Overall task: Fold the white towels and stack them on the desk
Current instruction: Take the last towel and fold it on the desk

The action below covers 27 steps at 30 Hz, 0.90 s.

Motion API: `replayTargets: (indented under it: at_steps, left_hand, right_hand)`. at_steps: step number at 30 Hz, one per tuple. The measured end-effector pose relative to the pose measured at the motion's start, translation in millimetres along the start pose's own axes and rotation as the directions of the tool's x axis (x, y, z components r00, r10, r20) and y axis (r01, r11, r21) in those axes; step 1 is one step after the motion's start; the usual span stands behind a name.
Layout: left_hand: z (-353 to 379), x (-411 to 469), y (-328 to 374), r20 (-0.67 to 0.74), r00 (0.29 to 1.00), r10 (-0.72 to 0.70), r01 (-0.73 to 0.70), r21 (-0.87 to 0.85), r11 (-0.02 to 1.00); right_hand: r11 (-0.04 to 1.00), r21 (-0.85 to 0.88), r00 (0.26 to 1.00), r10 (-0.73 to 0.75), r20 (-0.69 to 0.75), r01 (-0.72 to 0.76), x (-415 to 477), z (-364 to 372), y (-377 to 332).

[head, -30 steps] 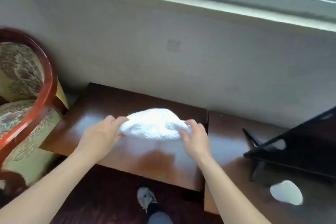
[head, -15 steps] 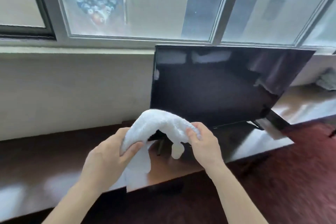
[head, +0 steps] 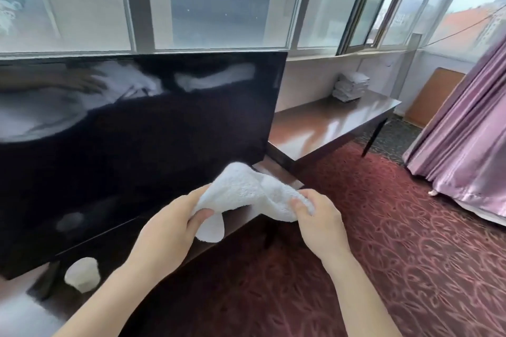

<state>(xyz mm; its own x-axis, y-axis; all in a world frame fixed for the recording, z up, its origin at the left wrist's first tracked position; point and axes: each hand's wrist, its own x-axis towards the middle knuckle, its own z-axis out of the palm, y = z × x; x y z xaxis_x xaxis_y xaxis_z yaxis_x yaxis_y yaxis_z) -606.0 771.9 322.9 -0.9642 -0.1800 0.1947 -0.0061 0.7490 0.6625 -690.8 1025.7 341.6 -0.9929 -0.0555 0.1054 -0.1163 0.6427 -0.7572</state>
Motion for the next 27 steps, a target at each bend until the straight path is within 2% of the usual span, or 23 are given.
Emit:
replayTargets:
  at_steps: [3, 8, 12, 16, 21, 27]
  left_hand:
    - [65, 53, 44, 0.067, 0.996, 0.06, -0.059, -0.026, 0.998]
    - [136, 131, 80, 0.084, 0.989, 0.125, -0.124, -0.024, 0.992]
    - [186, 208, 87, 0.084, 0.986, 0.147, -0.147, -0.002, 0.989]
    - [242, 311, 93, 0.149, 0.966, 0.21, -0.213, 0.002, 0.977]
    - [293, 435, 117, 0.134, 0.963, 0.234, -0.23, -0.045, 0.972]
    - [358, 553, 146, 0.229, 0.927, 0.297, -0.301, -0.021, 0.954]
  right_hand:
    - [0.997, -0.034, 0.997, 0.063, -0.049, -0.065, 40, -53, 50]
    - [0.988, -0.065, 0.988, 0.137, -0.073, -0.142, 113, -104, 109]
    - [0.978, -0.087, 0.979, 0.182, -0.088, -0.189, 187, -113, 144]
    - [0.96, -0.145, 0.97, 0.227, -0.091, -0.238, 272, -117, 165]
    - [0.923, -0.246, 0.952, 0.27, -0.142, -0.298, 376, -140, 201]
    - [0.913, -0.203, 0.924, 0.307, -0.227, -0.353, 483, -165, 256]
